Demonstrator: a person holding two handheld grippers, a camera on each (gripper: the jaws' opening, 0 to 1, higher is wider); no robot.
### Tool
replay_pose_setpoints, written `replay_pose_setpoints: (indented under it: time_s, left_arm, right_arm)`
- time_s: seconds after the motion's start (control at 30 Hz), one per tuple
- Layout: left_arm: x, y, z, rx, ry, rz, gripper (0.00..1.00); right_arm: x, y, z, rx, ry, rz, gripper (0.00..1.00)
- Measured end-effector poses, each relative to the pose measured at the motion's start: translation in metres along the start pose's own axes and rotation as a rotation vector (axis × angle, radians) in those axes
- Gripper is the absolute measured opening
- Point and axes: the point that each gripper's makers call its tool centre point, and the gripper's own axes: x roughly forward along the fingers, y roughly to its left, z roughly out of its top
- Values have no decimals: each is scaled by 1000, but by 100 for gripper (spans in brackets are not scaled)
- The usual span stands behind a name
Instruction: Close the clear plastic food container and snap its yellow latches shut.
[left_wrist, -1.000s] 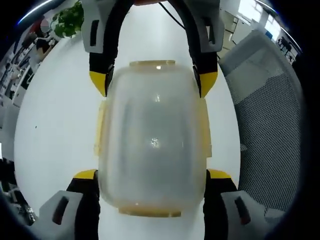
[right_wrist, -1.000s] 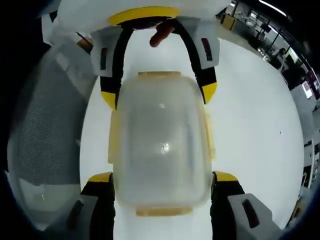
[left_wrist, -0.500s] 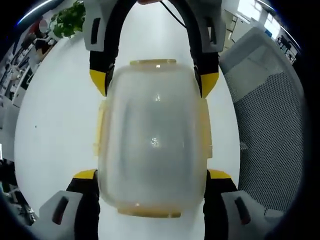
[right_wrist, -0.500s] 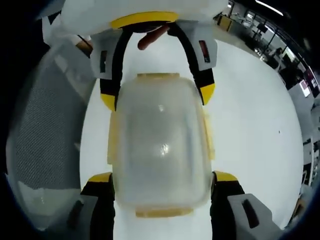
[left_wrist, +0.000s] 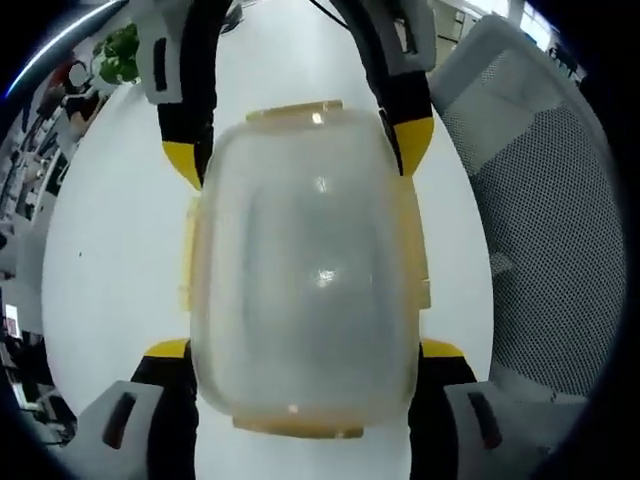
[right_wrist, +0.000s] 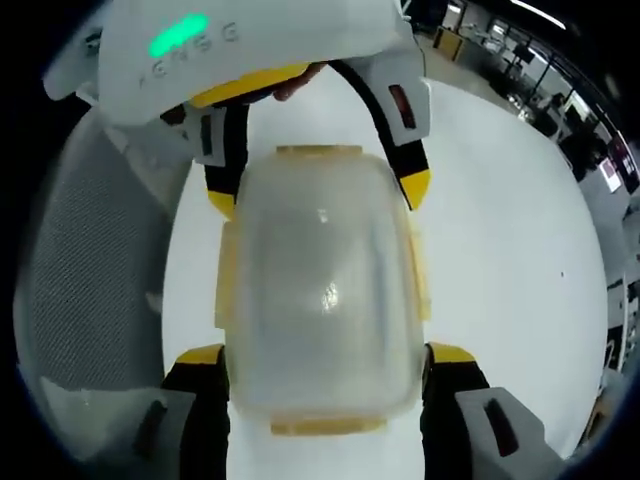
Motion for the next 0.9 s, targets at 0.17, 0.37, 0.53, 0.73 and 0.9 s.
replay_pose_setpoints:
  time_s: [0.17, 0.37, 0.53, 0.73, 0.9]
  left_arm:
    - [-1, -4, -7, 0, -4, -2, 87]
    - [-5, -10, -20, -11, 6, 1, 87]
    - [-7, -11, -32, -10, 7, 1, 88]
    - [-12, -13, -48, -12, 8, 3, 88]
    - [-15, -14, -61, -19, 12, 4, 88]
  right_arm:
    - [3, 4, 7, -10, 7, 1, 79]
    - [7, 7, 20, -21, 9, 3, 79]
    - [12, 9, 31, -17, 5, 1, 79]
    - [17, 11, 46, -17, -3, 1, 79]
    - [22, 11, 59, -22, -9, 3, 79]
